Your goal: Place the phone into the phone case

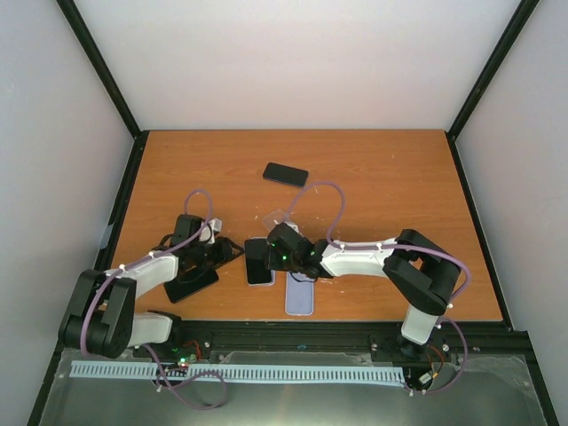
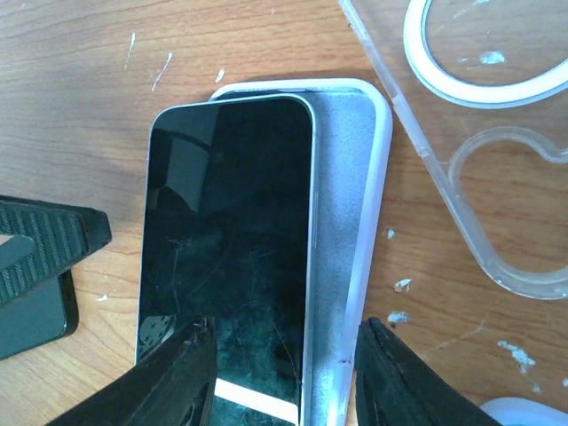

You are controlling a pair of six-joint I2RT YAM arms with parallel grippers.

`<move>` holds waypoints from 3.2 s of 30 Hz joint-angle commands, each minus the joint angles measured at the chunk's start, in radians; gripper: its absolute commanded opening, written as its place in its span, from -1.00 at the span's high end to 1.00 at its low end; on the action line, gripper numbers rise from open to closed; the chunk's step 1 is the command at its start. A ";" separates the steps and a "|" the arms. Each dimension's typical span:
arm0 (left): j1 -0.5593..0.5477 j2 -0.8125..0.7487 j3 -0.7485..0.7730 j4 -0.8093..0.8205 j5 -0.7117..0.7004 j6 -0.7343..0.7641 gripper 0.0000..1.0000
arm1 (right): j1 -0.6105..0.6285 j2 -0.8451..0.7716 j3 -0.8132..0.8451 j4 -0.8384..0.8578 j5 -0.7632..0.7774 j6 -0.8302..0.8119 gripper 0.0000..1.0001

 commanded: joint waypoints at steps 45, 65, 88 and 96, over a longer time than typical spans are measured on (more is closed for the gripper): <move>-0.124 0.145 0.081 0.112 -0.039 0.034 0.38 | -0.071 0.045 -0.179 0.377 -0.154 -0.071 0.15; -0.133 0.189 0.049 0.173 0.021 -0.009 0.67 | -0.097 0.053 -0.189 0.550 -0.276 -0.011 0.11; -0.133 0.039 -0.040 0.156 -0.013 -0.072 0.33 | -0.100 0.054 -0.190 0.806 -0.430 0.187 0.02; -0.133 0.057 -0.052 0.179 -0.010 -0.072 0.31 | -0.100 0.075 -0.192 0.773 -0.434 0.194 0.00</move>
